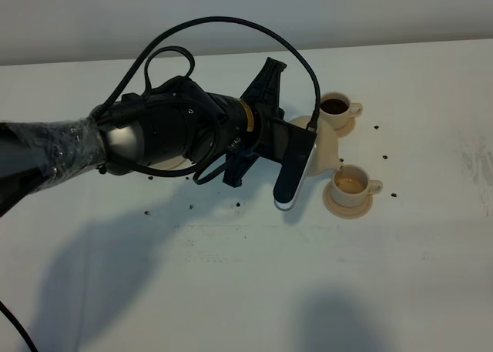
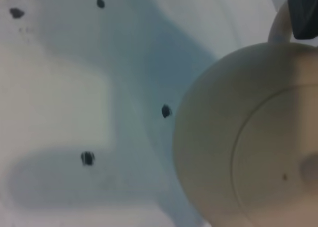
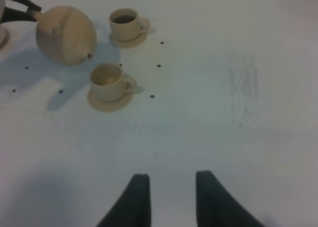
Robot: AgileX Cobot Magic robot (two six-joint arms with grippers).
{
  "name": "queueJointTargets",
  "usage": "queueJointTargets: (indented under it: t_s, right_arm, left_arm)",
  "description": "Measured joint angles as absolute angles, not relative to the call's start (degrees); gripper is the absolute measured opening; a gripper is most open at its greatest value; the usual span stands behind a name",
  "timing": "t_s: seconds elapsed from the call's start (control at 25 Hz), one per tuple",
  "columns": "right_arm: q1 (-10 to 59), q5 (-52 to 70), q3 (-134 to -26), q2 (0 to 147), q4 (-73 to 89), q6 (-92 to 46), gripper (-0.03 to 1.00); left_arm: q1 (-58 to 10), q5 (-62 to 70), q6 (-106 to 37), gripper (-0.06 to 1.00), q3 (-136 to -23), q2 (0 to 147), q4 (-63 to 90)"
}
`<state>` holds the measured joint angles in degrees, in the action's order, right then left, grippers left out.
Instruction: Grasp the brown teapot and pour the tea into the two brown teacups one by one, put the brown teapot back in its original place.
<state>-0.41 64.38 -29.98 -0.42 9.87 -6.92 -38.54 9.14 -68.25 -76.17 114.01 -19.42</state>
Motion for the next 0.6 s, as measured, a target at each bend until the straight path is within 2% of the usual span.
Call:
queueJointTargets:
  t_s: [0.6]
  right_arm:
    - [-0.4,64.4,-30.0,-0.4,9.9,-6.9,0.22]
  left_arm:
    - [-39.2,6.5,-68.5,0.09,-76.2,114.1,-28.0]
